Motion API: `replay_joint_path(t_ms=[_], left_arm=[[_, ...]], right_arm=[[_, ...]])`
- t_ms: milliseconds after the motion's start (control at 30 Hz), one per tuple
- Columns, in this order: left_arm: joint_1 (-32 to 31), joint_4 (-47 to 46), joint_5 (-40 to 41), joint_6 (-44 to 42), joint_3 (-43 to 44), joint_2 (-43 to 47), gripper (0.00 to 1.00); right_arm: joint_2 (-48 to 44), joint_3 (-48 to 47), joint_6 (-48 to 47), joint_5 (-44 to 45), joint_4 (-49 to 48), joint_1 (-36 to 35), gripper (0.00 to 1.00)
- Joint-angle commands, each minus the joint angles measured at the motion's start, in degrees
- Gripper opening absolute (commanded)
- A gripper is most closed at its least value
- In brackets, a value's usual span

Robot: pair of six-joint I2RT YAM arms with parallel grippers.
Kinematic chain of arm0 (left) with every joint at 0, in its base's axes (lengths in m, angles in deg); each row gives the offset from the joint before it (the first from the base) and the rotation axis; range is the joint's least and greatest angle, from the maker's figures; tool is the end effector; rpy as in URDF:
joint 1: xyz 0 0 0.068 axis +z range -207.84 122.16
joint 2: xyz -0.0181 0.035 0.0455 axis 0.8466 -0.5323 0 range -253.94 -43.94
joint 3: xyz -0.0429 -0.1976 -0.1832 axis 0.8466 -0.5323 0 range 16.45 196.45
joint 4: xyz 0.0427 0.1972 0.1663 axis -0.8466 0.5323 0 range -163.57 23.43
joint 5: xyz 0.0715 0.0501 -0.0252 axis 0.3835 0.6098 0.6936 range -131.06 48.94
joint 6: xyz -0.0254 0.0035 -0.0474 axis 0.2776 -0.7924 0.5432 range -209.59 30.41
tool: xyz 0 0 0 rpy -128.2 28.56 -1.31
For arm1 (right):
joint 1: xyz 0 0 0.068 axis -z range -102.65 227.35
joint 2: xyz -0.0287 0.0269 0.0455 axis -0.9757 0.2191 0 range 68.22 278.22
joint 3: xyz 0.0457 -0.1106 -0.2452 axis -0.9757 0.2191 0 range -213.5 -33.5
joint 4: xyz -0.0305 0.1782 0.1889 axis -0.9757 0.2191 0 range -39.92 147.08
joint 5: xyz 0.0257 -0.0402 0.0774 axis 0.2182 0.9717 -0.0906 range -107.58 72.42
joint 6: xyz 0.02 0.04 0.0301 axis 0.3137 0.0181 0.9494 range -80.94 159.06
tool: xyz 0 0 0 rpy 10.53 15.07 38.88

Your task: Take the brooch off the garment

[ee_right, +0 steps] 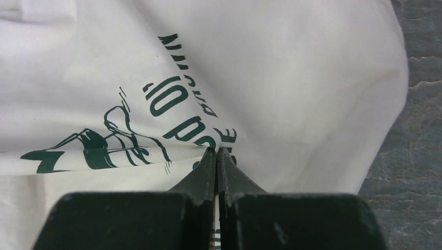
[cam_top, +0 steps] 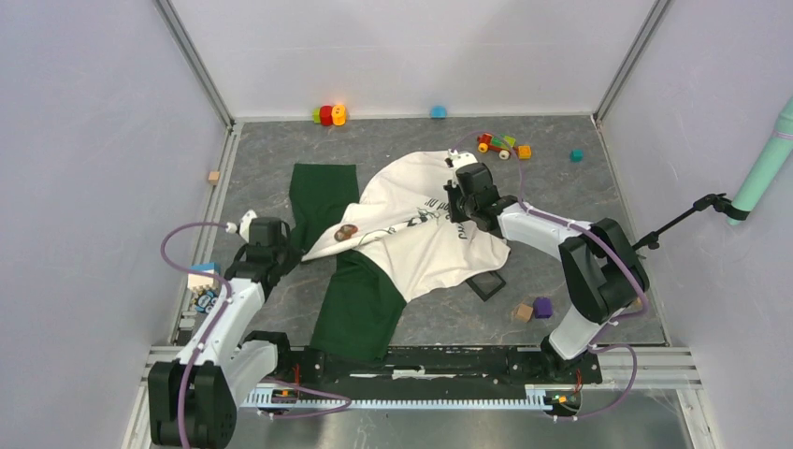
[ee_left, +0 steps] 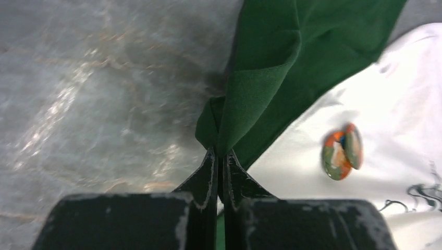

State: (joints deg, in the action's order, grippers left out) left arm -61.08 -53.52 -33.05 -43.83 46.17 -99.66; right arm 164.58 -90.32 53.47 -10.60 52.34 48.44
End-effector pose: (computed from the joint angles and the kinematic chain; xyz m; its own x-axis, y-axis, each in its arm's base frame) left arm 0.1936 -0.0059 0.1995 -0.4725 -0.6838 -0.5560 -0.5432 0.7227 -0.4272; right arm 0.3153 0.1691 0.1933 -0.6648 -0.0848 -0.7421 -0.2426 0.9642 0.1071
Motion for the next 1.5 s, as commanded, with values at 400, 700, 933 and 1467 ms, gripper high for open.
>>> replay_joint_path(t_ms=[400,700,933,1467], left_arm=[[0.5,5.0,-3.6,2.8,-10.7,12.7,0.7],[0.1,2.9,-9.3,-5.9,-4.1,16.8,0.79],[-9.6,3.0,-3.8,-11.4,0.9,16.5,0.75],[-32.5,7.4,10.8,-20.5,21.2,-19.2,0.8]], right_arm=[[-14.4,21.1,-5.0,-9.6,2.5,-12.0,0.0],[-18.4,16.5,-5.8,-2.4,6.9,-12.5,0.22],[-19.2,11.2,-6.0,-4.7,3.9,-12.5,0.48],[-22.9,15.6,-5.3,-4.0,-0.3,-12.4,0.57]])
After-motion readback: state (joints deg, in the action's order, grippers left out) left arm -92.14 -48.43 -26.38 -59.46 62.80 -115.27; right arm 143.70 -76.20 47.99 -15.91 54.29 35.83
